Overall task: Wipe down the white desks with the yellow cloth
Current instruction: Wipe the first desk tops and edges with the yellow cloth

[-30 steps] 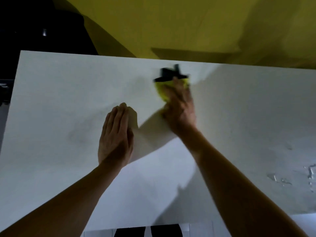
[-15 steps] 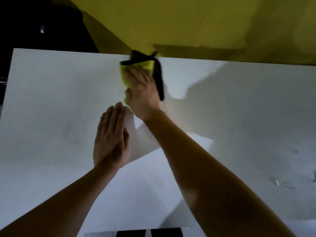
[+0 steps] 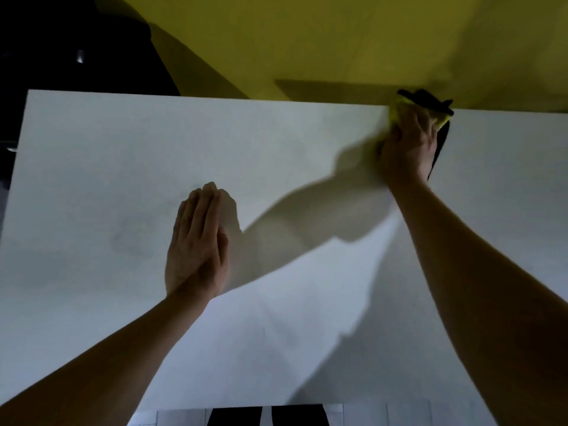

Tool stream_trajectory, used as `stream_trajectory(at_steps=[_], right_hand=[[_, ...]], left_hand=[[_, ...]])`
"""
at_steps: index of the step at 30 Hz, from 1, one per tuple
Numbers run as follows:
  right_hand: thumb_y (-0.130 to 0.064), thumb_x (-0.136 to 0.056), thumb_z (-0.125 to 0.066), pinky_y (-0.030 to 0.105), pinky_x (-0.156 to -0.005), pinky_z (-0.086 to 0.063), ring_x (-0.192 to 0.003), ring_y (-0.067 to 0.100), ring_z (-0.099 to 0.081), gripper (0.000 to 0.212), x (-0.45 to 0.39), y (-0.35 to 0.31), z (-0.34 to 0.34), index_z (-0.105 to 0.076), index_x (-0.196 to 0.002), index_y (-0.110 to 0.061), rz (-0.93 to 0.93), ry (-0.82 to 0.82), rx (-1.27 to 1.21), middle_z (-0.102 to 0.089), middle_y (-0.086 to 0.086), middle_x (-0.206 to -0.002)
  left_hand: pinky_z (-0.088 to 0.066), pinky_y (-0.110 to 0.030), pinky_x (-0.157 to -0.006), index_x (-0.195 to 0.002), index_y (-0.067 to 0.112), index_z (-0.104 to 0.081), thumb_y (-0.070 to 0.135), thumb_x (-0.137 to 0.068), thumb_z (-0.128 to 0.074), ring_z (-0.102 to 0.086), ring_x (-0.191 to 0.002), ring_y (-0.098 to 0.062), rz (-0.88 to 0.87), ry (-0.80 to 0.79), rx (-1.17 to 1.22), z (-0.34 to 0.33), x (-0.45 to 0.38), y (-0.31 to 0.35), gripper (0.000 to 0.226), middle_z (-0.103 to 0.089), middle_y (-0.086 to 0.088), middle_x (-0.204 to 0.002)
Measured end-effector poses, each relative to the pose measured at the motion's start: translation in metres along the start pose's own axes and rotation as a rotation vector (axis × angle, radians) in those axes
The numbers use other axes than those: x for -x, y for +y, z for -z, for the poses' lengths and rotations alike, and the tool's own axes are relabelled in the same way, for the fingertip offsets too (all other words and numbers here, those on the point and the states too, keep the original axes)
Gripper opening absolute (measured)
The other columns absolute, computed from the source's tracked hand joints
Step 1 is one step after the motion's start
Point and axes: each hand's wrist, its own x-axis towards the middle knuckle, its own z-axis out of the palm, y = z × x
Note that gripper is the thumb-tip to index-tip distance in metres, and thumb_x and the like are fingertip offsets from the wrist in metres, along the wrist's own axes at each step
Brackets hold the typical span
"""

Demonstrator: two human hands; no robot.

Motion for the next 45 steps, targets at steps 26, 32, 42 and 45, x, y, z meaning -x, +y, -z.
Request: stream_trajectory(at_steps=[26,32,42,45], right_hand=[[-0.016,-0.093,-0.057,0.045,-0.115,-0.032,-0.139,0.035,-0.042,0.046,0.108,0.017,0.021,-0.059,-0.139,-0.014,0.076,-0.028,-0.082,-0.049,0.012,-0.149],[-0.003,-0.079,-0.071,0.052,-0.112,-0.034,-0.129,0.037,-0.054,0.044,0.233,-0.065,-0.003,-0.068,-0.124,-0.002,0.319,-0.051,-0.258,-0.063,0.020,-0.130],[-0.014,-0.094,-0.053,0.046,-0.122,-0.023,-0.148,0.023,-0.032,0.050,0.318,-0.027,0.015,-0.054,-0.143,-0.020,0.446,-0.204,-0.173,-0.048,0.005,-0.151],[-0.016,-0.095,-0.051,0.046,-0.123,-0.023,-0.149,0.022,-0.030,0.049,0.319,-0.015,0.020,-0.053,-0.144,-0.023,0.445,-0.199,-0.168,-0.047,0.003,-0.152]], left_hand=[[-0.013,-0.046,-0.130,-0.161,0.005,-0.026,0.003,-0.101,-0.042,-0.018,-0.158,-0.033,-0.022,-0.008,0.010,0.000,0.003,0.002,0.062,-0.022,-0.014,-0.170],[-0.009,-0.044,-0.131,-0.161,0.001,-0.025,-0.003,-0.101,-0.035,-0.017,-0.158,-0.038,-0.026,-0.016,-0.052,0.000,0.000,0.000,0.061,-0.021,-0.018,-0.170],[-0.010,-0.042,-0.127,-0.159,0.007,-0.031,0.012,-0.100,-0.038,-0.024,-0.154,-0.041,-0.026,0.054,-0.049,-0.004,0.007,0.005,0.059,-0.028,-0.020,-0.167],[-0.017,-0.047,-0.126,-0.158,0.004,-0.033,0.014,-0.099,-0.039,-0.028,-0.152,-0.044,-0.110,0.018,-0.018,-0.005,0.028,0.037,0.060,-0.028,-0.023,-0.166]])
